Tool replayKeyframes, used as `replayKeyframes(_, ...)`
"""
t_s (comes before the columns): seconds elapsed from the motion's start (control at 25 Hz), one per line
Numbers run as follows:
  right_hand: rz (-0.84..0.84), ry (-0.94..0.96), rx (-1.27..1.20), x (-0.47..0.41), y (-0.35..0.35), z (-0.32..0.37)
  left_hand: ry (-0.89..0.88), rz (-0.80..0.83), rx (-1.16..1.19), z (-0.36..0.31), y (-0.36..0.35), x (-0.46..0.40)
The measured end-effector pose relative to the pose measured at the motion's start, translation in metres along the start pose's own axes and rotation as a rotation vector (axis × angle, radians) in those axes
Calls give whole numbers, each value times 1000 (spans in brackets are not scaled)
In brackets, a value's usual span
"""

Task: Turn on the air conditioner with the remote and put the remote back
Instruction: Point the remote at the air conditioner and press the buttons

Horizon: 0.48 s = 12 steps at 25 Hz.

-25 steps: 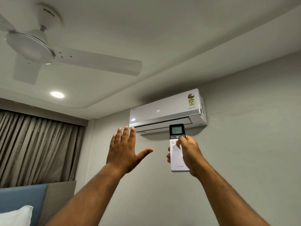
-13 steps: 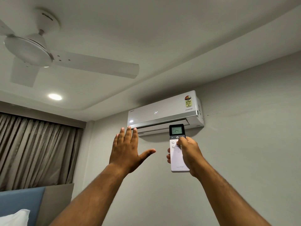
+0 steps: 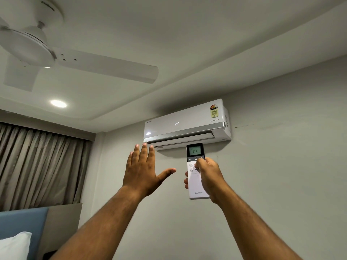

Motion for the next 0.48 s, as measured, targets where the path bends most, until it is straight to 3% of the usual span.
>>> replayKeyframes(0.48, 11, 15, -9, -4, -16, 2, 15, 2, -3, 26, -1, 2)
Point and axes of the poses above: each hand's wrist, its own x-axis away from the middle knuckle, its own y-axis out of the back of the hand, z = x × y, the point moved 8 cm from there along -x, towards the middle knuckle, and after that the axes turned 8 degrees about x, right-handed, at the moved point
